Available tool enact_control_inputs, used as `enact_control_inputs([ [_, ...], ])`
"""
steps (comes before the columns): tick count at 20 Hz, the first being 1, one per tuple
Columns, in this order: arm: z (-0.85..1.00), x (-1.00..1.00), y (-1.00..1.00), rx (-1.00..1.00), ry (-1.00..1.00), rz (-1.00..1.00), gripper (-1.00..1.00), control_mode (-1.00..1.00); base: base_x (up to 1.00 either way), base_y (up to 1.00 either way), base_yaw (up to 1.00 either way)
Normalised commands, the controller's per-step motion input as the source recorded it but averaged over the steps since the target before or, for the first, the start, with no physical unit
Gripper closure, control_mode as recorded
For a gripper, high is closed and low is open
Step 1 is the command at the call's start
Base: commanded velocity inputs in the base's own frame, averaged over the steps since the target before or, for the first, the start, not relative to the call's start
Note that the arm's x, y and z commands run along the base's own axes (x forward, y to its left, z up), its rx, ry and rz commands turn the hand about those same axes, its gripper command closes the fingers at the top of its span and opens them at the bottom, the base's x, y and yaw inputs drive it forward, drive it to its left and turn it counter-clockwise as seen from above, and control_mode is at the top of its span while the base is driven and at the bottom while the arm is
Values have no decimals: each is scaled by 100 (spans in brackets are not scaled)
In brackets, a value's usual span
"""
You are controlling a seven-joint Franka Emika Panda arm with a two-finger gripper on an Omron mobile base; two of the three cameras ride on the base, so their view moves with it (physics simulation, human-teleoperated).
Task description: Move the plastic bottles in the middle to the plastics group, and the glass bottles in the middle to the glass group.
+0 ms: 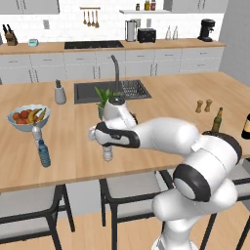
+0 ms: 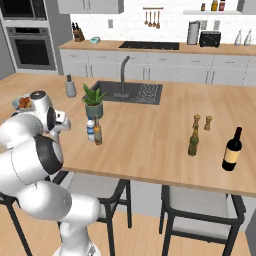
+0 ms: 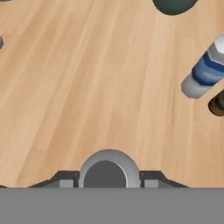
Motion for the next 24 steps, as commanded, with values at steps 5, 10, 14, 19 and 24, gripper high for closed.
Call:
enact_control_inputs([
  [5,5,0,91,0,0,4,100,-100,0,0,0],
  [10,5,0,70,0,0,10,100,-100,0,0,0],
  [14,1,8,45,0,-1,10,100,-100,0,0,0],
  [19,0,24,69,0,0,11,100,-100,0,0,0],
  [24,0,18,52,0,2,8,100,-100,0,0,0],
])
